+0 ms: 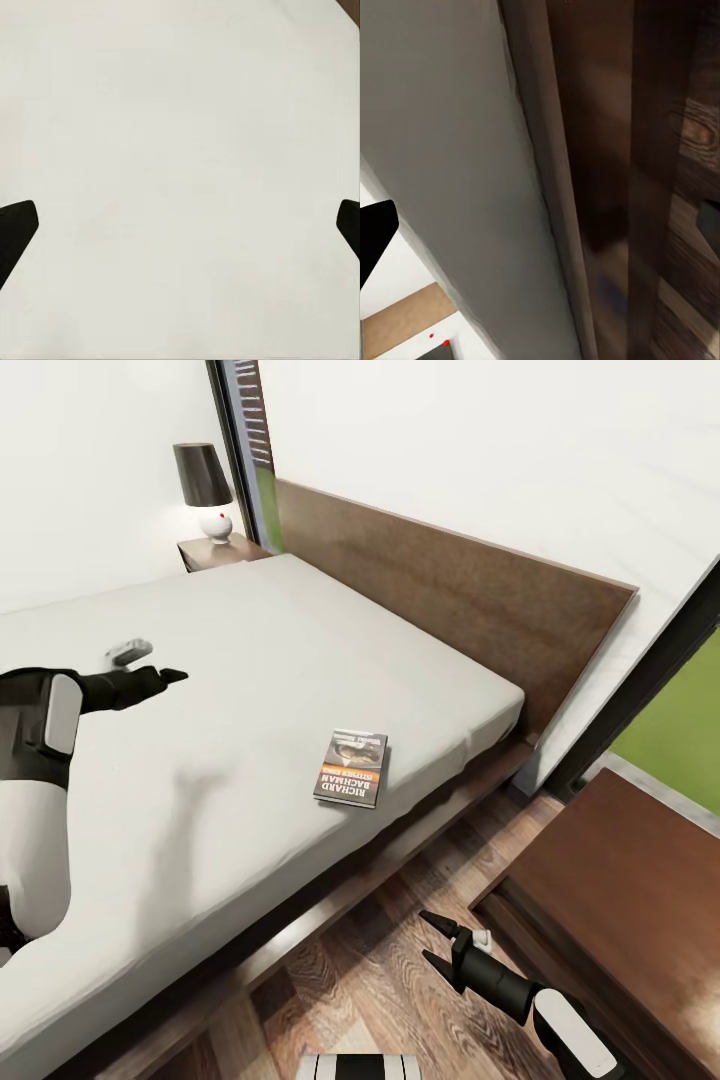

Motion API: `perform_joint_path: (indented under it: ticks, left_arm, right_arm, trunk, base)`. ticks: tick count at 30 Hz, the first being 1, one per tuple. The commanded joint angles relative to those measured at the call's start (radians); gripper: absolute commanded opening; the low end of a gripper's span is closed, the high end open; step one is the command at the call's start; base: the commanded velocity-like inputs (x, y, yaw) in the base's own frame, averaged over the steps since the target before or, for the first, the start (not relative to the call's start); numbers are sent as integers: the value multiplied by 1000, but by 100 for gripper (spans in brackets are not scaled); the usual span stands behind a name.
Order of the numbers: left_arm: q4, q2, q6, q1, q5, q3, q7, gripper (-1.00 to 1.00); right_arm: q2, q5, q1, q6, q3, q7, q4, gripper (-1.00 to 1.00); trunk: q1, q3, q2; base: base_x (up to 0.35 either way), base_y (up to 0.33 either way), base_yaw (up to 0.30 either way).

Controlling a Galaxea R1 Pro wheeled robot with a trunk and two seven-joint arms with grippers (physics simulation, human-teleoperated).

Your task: In the bedroom, move the book from the bed onto either nightstand, and place the two sandals side by side next to the bed.

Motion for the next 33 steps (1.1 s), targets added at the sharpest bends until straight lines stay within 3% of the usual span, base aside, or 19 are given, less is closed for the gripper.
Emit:
perform_joint_path:
  ticks: [1, 33]
  left_arm:
    - [0, 0, 5, -1, -5, 2, -7, 100]
    - [-2, 1, 5, -1, -4, 2, -10, 100]
  right_arm:
    - [-1, -5, -1, 1, 3, 2, 1, 100]
    - [-2, -5, -1, 1, 2, 2, 1, 100]
  trunk:
    - [0, -1, 0]
    - [0, -1, 0]
  base:
    - [0, 0, 0]
    - [0, 0, 0]
